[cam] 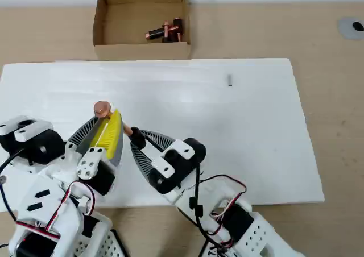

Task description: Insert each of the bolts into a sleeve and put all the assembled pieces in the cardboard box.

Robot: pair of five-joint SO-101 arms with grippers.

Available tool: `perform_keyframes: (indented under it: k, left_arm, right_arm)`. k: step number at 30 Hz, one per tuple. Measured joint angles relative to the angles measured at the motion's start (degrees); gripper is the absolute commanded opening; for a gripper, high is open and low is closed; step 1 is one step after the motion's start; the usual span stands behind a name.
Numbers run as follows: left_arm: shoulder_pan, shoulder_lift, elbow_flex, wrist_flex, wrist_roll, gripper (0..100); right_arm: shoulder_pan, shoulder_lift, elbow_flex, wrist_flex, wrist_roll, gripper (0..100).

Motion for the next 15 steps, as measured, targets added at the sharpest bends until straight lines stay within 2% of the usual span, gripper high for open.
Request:
perform_keyframes:
  k: [6, 15]
  left_arm:
    - [0.0, 0.0, 0.0, 0.1, -2.4, 0]
    - [0.1, 0.0, 0.0, 0.1, -3.2, 1]
  right_arm:
    - [0.0, 0.0, 0.0, 0.0, -0.4, 1.0]
    - [0.0, 0.0, 0.0, 0.0, -4.8, 1.0]
